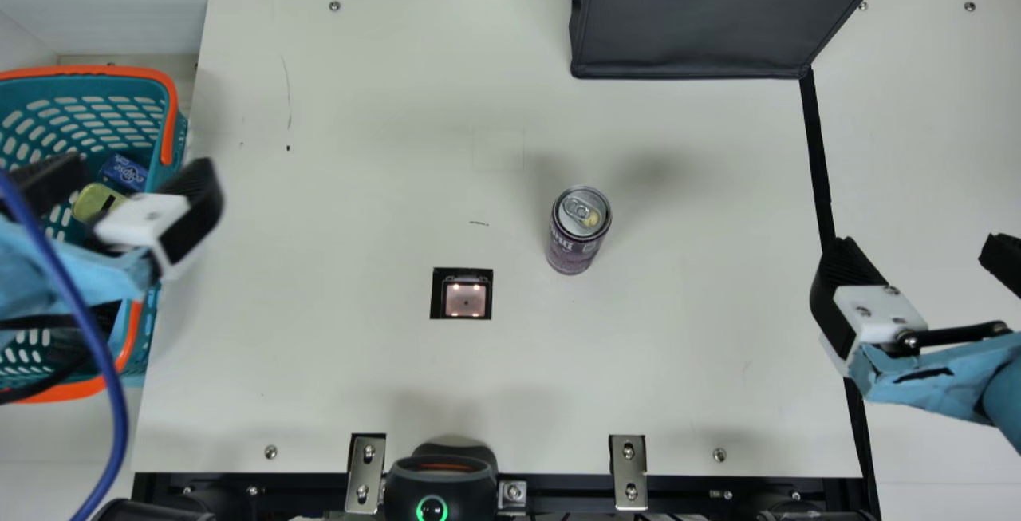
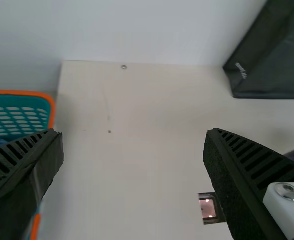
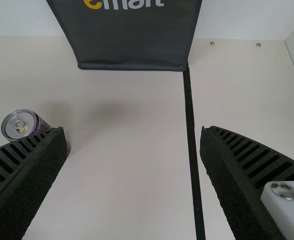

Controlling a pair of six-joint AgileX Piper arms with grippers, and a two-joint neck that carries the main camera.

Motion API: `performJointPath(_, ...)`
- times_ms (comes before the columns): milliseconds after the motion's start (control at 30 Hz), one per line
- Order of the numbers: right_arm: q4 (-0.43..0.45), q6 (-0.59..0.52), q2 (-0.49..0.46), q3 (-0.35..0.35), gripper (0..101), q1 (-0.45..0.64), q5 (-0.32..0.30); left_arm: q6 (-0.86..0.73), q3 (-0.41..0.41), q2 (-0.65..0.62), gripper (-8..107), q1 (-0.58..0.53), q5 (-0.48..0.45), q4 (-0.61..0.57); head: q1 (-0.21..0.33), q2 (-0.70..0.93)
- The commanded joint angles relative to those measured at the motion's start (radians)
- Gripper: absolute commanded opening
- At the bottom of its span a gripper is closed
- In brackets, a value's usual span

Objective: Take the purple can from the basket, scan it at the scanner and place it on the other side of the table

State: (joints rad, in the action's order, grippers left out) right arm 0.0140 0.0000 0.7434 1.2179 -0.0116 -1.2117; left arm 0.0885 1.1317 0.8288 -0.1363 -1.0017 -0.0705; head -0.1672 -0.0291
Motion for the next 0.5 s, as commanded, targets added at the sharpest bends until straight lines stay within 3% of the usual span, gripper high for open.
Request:
performJointPath(0,0.0,0.0,0.0,0.0,95,0.0,0.0,-0.003,0.026,-0.013,90,0.03,-0.043,0.034,0.029,0.002)
performJointPath(467,-0.004,-0.022,0.008,-0.005,95,-0.031,0.0,-0.005,0.037,-0.02,90,0.038,-0.063,0.048,0.029,0.002)
